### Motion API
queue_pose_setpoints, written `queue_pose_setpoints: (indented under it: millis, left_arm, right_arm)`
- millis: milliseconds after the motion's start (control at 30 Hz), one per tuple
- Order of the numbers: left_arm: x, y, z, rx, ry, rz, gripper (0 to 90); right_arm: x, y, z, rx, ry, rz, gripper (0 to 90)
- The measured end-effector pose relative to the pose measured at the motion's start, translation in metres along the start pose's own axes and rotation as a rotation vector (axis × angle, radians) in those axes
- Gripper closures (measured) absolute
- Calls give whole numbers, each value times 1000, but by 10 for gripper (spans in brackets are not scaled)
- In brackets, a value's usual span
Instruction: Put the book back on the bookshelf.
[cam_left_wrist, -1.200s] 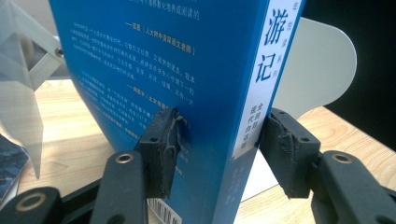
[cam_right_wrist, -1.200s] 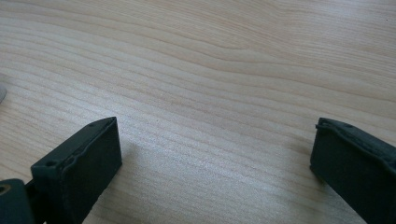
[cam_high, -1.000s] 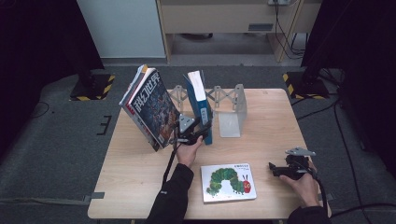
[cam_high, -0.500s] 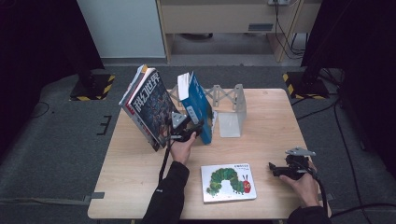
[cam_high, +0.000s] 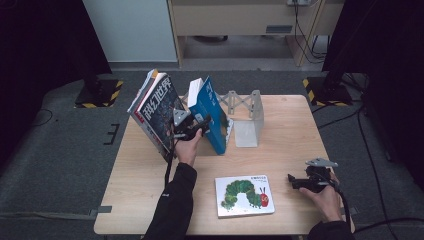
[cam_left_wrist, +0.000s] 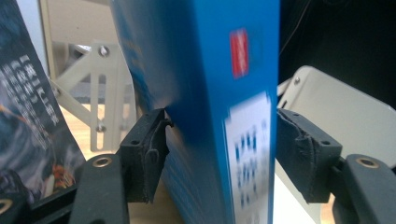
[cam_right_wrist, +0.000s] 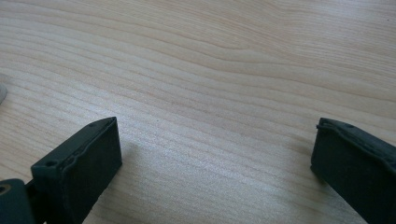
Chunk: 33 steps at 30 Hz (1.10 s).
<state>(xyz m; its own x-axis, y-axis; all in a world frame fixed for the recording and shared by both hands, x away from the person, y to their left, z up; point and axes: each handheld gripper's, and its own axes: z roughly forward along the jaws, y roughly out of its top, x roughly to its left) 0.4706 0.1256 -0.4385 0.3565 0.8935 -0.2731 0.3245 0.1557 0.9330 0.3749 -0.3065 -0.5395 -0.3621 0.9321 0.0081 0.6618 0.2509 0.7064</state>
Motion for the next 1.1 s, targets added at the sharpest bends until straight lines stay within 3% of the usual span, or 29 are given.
queue_pose_setpoints:
  millis: [200, 300, 400, 500, 667, 700, 867, 1100]
  left_arm:
    - [-1, 2, 12, 3, 34, -28, 330]
    - [2, -4, 21, 25, 32, -67, 337]
    - [6, -4, 23, 20, 30, -125, 405]
    - [6, -1, 22, 36, 46, -121, 452]
    - [6, -1, 19, 17, 70, -173, 520]
    - [7, -2, 17, 1, 69, -204, 552]
    - [8, 1, 14, -18, 44, -182, 594]
    - [0, 9, 7, -19, 21, -119, 606]
  right_arm:
    - [0, 0, 0, 0, -1, 0, 21]
    - [0, 0, 0, 0, 0, 0, 21]
    - [0, 0, 0, -1, -1, -3, 22]
    - [0, 0, 0, -1, -1, -4, 21]
    - [0, 0, 0, -1, -1, -4, 22]
    - [0, 0, 0, 0, 1, -2, 21]
    - [0, 0, 0, -1, 2, -6, 20]
    - [0, 0, 0, -1, 2, -4, 19]
